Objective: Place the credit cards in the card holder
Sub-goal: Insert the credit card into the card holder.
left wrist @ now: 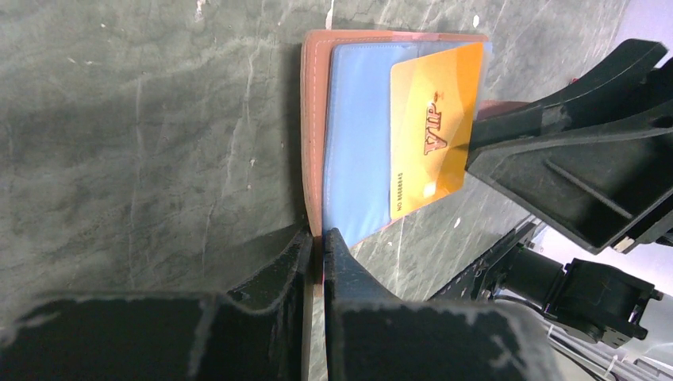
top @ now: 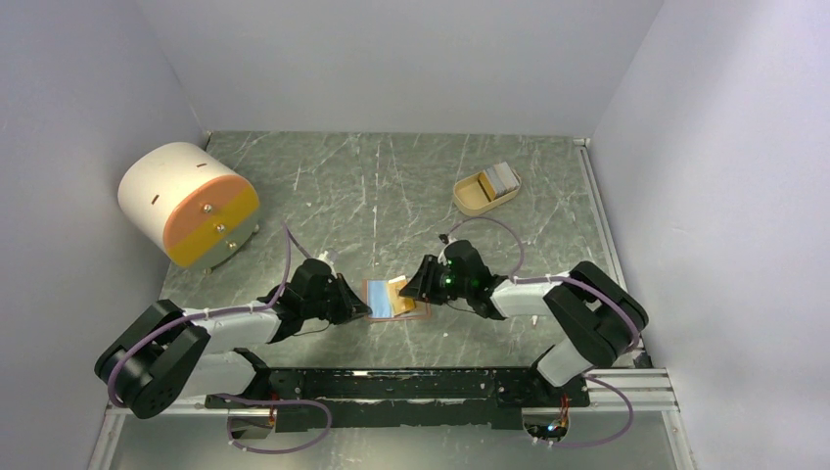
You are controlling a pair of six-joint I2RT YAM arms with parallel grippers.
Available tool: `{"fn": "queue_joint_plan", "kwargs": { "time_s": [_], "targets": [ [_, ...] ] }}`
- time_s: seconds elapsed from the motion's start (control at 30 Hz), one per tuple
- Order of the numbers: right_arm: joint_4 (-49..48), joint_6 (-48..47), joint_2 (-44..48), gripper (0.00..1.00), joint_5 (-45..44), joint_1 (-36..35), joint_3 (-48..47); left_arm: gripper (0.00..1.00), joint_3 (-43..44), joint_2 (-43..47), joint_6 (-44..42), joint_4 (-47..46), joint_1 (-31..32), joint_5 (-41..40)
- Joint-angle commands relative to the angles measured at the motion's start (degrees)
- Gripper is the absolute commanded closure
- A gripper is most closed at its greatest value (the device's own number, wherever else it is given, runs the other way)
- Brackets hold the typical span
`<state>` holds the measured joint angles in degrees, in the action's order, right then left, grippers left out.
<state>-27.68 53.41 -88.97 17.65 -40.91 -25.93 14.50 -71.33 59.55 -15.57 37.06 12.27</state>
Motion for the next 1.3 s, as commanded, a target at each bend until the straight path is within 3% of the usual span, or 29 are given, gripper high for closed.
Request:
{"fn": "queue_joint_plan", "kwargs": {
  "time_s": [0.0, 0.6, 0.9, 1.27],
  "targets": [
    [16.13, -6.38, 1.52, 0.60, -7.74, -0.04, -2.26, 0.89, -0.45, -0.47, -0.82, -1.59, -0.41, 1.15],
    [13.99, -4.46, -1.71, 0.70, -6.40, -5.94, -5.32, 0.89, -0.53, -0.46, -0.89, -2.07, -0.42, 1.59],
    [19.31, -7.51, 0.35, 0.60, -10.59, -5.95, -7.67, 0.85, -0.66, -0.57, -1.03, -3.32, -0.41, 2.39],
    [6.44, -8.41, -4.65, 0.59, -2.83, -6.21, -7.81, 0.76, -1.75, -1.29, -1.02, -9.97, -0.41, 6.29]
  ]
}}
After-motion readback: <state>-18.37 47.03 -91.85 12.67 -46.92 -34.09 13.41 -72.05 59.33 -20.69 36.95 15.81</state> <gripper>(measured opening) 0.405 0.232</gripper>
